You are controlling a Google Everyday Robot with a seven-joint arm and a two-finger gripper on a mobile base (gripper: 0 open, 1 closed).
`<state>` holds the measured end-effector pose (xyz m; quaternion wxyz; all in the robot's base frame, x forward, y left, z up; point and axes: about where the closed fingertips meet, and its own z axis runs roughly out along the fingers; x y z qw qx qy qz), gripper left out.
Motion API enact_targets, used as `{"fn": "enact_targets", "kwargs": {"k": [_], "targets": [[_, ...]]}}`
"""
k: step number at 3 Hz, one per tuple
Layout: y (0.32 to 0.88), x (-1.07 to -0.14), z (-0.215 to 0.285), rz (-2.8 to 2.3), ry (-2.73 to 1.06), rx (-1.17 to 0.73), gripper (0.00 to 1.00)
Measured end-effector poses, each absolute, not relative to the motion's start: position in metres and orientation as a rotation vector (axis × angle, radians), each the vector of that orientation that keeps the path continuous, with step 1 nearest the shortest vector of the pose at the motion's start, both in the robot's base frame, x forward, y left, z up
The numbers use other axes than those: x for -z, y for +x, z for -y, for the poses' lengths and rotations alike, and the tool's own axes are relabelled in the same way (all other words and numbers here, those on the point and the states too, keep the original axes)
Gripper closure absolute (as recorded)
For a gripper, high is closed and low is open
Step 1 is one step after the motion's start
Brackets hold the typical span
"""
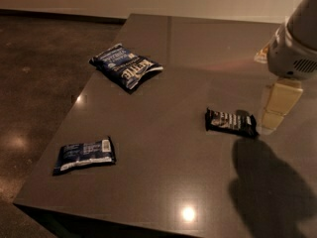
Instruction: Move rxbar chocolate near blue chip bag
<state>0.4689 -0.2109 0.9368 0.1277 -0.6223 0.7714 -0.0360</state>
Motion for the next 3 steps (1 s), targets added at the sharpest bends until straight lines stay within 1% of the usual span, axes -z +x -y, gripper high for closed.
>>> {"fn": "enact_targets", "kwargs": {"k": [1,3], "targets": [[0.483,-0.907,0.212,-2.249,-1.827,0.070,0.00],[0.492,-0.861,0.217,-2.272,-1.850,-0.009,0.00]]}}
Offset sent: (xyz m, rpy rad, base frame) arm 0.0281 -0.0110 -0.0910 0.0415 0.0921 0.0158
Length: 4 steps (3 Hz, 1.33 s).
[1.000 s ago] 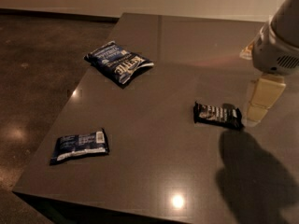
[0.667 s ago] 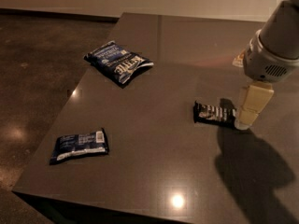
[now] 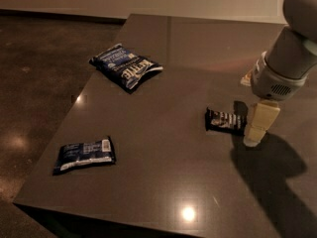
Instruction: Move rxbar chocolate near blue chip bag
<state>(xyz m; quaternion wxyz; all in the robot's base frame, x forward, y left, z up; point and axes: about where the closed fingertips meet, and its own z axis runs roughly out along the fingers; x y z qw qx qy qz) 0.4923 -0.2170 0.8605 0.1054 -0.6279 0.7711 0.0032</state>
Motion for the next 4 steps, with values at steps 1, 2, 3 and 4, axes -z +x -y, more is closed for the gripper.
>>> {"fn": "enact_targets", "kwargs": {"k": [1,2,3,4], "targets": [[0.492,-0.845,0.217,-2.288,-1.863,-0.045,0.00],[0.490,-0.833,0.215,-2.294,-1.878,-0.076,0.15],[0.488,-0.827,0.213,-2.299,-1.884,-0.102,0.38],[0.488,-0.831,0.212,-2.299,-1.885,-0.106,0.61]]}}
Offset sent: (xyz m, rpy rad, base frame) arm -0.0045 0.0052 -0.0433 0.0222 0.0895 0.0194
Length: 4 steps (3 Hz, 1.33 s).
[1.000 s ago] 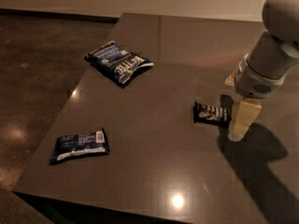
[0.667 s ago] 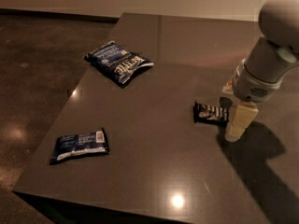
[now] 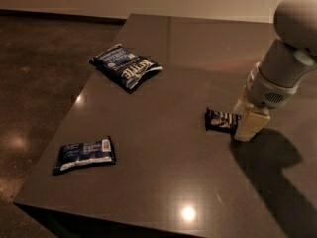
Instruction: Move rxbar chocolate near blue chip bag
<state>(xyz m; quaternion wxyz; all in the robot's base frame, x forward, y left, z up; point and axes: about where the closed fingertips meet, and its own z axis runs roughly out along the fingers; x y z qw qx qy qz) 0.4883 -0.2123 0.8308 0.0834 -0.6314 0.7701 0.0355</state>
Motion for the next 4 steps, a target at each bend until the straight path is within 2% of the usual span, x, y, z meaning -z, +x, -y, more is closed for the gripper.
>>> {"fn": "enact_targets", "kwargs": {"k": [1,2,4], "targets": [[0.488,-0.837,0.212,-2.299,-1.885,-0.106,0.84],[0.490,-0.843,0.192,-2.308,-1.905,-0.128,1.00],[0.522,-0.855,0.126,-2.271,-1.926,-0.179,1.00]]}}
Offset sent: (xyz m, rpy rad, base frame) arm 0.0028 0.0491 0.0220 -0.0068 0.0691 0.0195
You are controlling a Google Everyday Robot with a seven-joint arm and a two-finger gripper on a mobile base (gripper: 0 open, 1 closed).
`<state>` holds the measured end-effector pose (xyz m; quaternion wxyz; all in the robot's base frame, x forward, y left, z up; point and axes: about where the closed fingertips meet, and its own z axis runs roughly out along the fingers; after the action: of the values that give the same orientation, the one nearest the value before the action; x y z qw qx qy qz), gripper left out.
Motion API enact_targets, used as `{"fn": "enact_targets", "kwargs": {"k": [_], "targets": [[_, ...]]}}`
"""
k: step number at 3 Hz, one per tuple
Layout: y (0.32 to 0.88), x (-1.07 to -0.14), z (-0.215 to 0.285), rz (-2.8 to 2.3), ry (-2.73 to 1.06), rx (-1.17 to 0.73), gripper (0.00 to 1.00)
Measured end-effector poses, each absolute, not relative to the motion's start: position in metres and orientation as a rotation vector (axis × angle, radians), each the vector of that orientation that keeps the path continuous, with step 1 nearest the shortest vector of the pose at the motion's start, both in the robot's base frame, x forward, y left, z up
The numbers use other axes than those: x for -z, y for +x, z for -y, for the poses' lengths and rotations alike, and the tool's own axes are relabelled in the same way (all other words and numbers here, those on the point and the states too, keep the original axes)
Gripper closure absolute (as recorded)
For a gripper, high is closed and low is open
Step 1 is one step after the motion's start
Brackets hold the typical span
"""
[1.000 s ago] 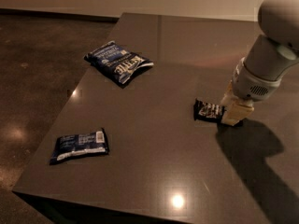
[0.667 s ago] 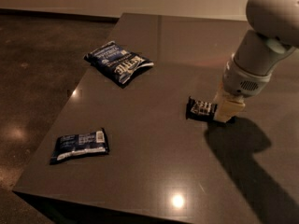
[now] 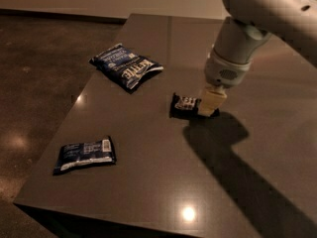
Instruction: Move rxbar chocolate near blue chip bag
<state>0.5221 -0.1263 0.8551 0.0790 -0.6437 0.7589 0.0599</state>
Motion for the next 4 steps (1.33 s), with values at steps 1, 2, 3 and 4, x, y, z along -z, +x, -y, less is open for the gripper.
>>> {"fn": "enact_targets", "kwargs": {"k": [1,2,3,4], "targets": [[0.555,-0.848,0.091,-2.247,-1.911,-0.210,1.00],[0.579,-0.842,0.067,-2.229,-1.894,-0.230,1.00],[0.579,-0.843,0.067,-2.229,-1.894,-0.230,0.86],[0.600,-0.848,0.047,-2.194,-1.871,-0.247,0.63]]}}
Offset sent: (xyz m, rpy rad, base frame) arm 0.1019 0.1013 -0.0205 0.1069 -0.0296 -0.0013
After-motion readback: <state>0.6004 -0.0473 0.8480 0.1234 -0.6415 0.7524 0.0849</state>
